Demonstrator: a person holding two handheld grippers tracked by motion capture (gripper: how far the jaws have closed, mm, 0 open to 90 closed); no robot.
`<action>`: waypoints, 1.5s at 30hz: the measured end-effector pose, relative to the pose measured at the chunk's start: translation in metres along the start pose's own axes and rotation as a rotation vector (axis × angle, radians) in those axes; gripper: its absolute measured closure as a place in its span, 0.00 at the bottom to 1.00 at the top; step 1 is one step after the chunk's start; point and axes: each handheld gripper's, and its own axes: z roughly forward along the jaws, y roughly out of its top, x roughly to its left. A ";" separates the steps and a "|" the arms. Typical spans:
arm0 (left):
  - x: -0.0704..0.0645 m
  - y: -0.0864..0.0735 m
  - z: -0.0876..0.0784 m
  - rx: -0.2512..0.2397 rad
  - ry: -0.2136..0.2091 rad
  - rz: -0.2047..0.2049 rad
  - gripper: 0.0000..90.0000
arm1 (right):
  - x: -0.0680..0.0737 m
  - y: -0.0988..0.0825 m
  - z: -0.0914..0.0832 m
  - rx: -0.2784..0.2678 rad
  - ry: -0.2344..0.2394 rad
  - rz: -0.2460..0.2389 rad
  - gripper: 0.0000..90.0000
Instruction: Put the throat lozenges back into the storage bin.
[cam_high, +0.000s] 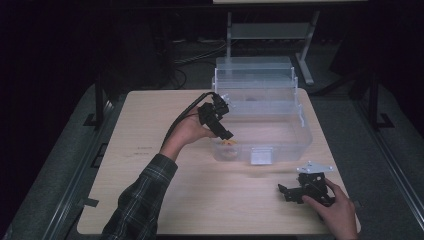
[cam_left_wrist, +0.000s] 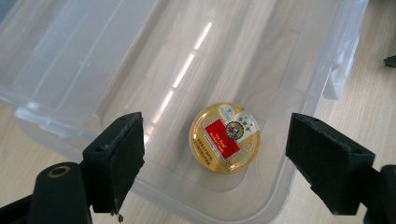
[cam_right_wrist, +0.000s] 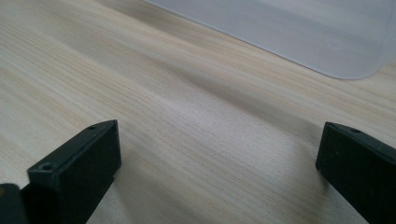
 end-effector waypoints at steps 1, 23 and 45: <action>0.000 0.000 -0.001 0.001 0.001 0.003 0.21 | 0.000 0.000 0.000 0.000 0.000 0.000 0.00; -0.004 -0.029 -0.029 -0.039 0.044 -0.012 0.19 | 0.000 0.000 0.000 0.000 0.001 0.000 0.00; -0.013 -0.074 -0.048 -0.148 0.080 -0.061 0.13 | 0.000 0.000 0.000 0.000 0.000 0.000 0.00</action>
